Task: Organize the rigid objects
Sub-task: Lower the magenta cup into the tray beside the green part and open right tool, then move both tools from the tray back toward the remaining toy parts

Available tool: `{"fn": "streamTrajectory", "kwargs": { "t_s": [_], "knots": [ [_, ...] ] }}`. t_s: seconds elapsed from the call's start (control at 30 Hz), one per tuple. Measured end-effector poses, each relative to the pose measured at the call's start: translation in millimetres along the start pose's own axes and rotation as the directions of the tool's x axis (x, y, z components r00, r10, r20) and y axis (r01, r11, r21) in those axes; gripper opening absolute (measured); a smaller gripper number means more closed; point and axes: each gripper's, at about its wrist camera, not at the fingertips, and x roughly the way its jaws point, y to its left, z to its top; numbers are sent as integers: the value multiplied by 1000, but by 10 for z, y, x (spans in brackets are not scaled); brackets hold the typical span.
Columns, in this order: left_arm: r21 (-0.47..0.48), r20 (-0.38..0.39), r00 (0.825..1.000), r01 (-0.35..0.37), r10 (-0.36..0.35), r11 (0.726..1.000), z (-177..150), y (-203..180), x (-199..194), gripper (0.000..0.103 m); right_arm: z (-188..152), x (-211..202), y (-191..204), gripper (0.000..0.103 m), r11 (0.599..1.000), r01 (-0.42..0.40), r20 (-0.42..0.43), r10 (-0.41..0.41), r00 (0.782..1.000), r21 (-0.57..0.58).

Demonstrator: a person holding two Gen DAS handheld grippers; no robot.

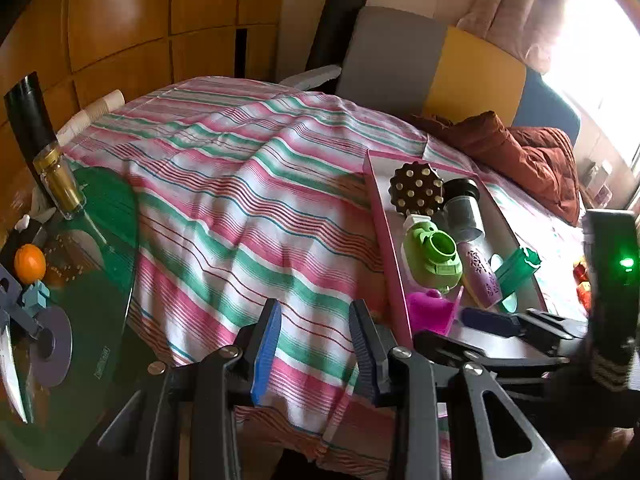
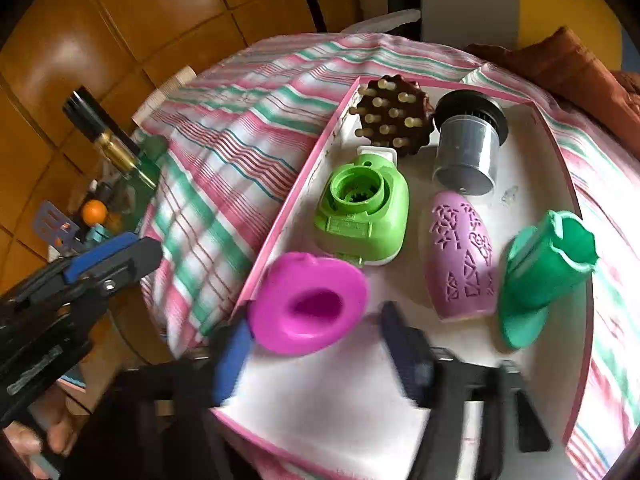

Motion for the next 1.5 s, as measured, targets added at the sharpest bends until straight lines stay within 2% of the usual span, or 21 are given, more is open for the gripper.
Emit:
{"fn": "streamTrajectory", "kwargs": {
  "t_s": [0.1,0.3,0.57,0.77,0.97,1.17,1.27,1.37,1.43,1.5],
  "knots": [
    [6,-1,1000,-2,2,1000,-1,-19,-1,35,-63,-131,-54,72,999,-20,33,19,999,48],
    [30,15,1000,-8,7,1000,7,-97,-72,35,-127,-322,-115,72,998,-9,69,5,998,66],
    [78,32,999,5,-8,997,-16,-260,-171,35,-163,-714,-79,72,995,94,201,-95,975,14],
    [125,31,999,27,-31,992,-80,-413,-189,35,-202,-965,-204,72,984,176,252,-174,952,16],
    [140,18,998,49,-52,989,-99,-508,-190,35,-260,-1192,-490,73,972,225,269,-234,934,65],
    [162,28,998,44,-49,986,-87,-580,-217,35,-400,-1570,-1068,75,946,272,282,-314,907,178],
    [175,24,999,41,-46,984,-93,-634,-219,35,-513,-1788,-1463,77,911,321,278,-388,878,257],
    [193,21,998,47,-52,980,-70,-716,-238,35,-661,-2016,-1933,78,854,386,259,-483,836,348],
    [219,33,998,45,-53,975,-36,-813,-277,35,-811,-2204,-2362,80,775,438,231,-578,783,455],
    [234,46,997,57,-69,971,9,-923,-327,35,-974,-2353,-2738,80,704,446,206,-633,746,553]
  ]
}}
